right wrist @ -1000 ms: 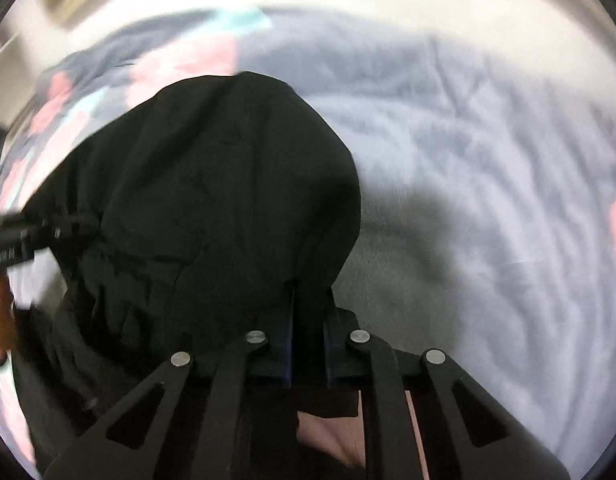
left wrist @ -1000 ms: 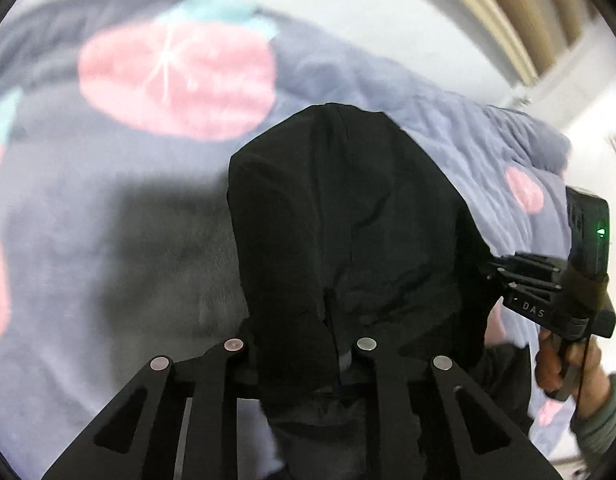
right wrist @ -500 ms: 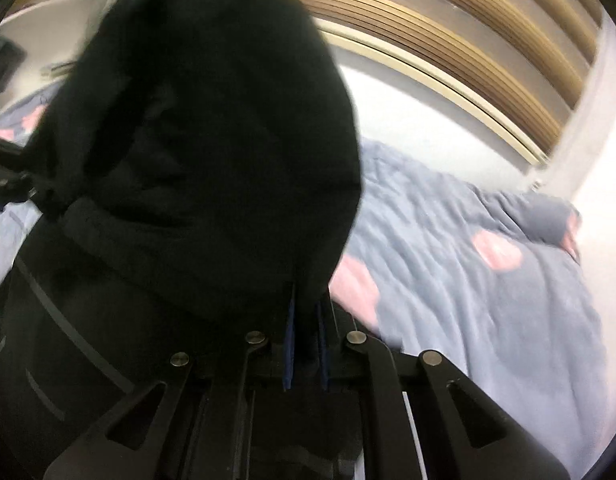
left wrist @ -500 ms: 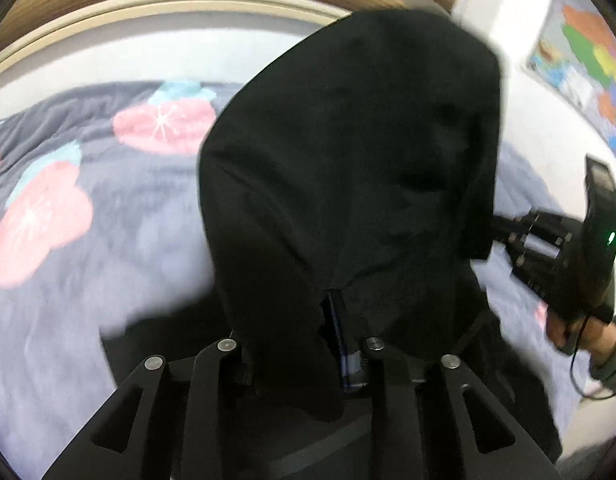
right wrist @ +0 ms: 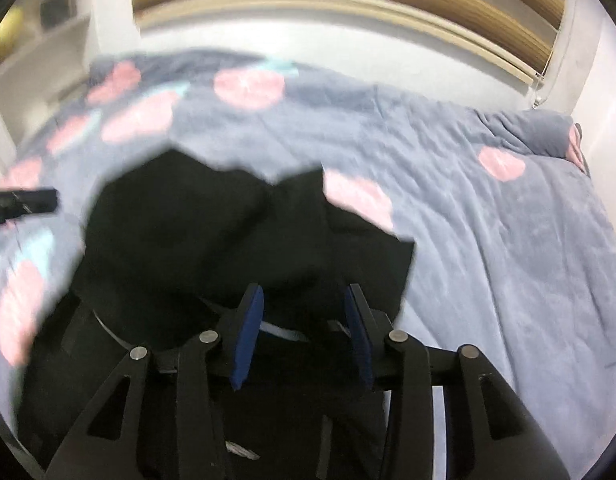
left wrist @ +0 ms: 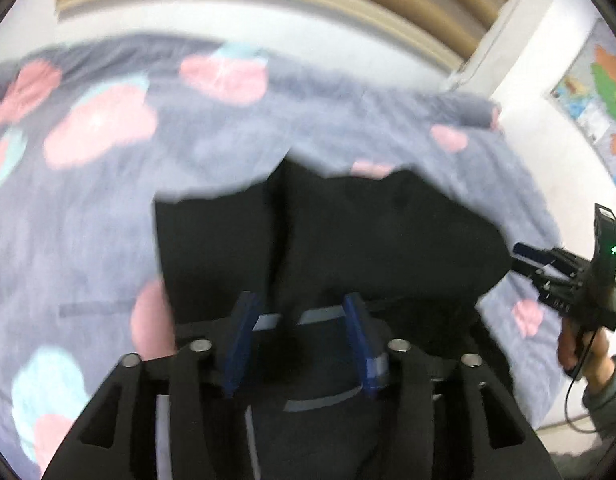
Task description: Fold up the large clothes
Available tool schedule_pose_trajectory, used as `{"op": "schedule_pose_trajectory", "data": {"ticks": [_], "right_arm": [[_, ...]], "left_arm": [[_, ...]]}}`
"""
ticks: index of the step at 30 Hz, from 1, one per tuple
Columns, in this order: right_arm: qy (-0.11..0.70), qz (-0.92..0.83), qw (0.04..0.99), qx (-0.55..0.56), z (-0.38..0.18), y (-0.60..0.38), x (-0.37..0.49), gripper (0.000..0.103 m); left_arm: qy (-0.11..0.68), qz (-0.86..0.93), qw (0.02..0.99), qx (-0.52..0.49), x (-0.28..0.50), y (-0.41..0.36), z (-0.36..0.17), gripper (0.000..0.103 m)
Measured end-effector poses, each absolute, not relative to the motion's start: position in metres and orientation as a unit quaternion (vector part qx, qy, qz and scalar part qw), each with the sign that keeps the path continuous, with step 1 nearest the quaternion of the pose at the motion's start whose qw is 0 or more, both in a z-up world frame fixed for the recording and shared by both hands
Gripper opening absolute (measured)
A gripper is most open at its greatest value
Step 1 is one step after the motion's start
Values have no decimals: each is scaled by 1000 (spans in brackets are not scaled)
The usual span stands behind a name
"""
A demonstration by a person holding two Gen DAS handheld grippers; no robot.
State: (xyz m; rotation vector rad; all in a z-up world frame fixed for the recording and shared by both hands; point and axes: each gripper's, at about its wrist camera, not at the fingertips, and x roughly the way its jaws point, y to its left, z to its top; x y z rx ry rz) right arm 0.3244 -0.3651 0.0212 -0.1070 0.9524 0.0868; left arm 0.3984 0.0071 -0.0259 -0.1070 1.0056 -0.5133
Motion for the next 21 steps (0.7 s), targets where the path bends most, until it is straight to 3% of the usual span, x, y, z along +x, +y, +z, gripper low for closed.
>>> {"op": "schedule_pose_trajectory", "data": {"ticks": [4,7,16,21], "right_arm": [[446,59,893,18,43,-330,364,48],[467,63,881,35,29,-298,380,53],[621,73,779,54,-131,-292,360,52],[609,75,785,84,-136,-299,352,53]], "left_arm": [[450,-258,852,-65,426,-29,-3,56],[454,-267,846,-80,443,-49,-6,56],[599,-244,757,-90,407,-66,-141,56],[597,-232,764,-77,386,-72,-157,56]]}}
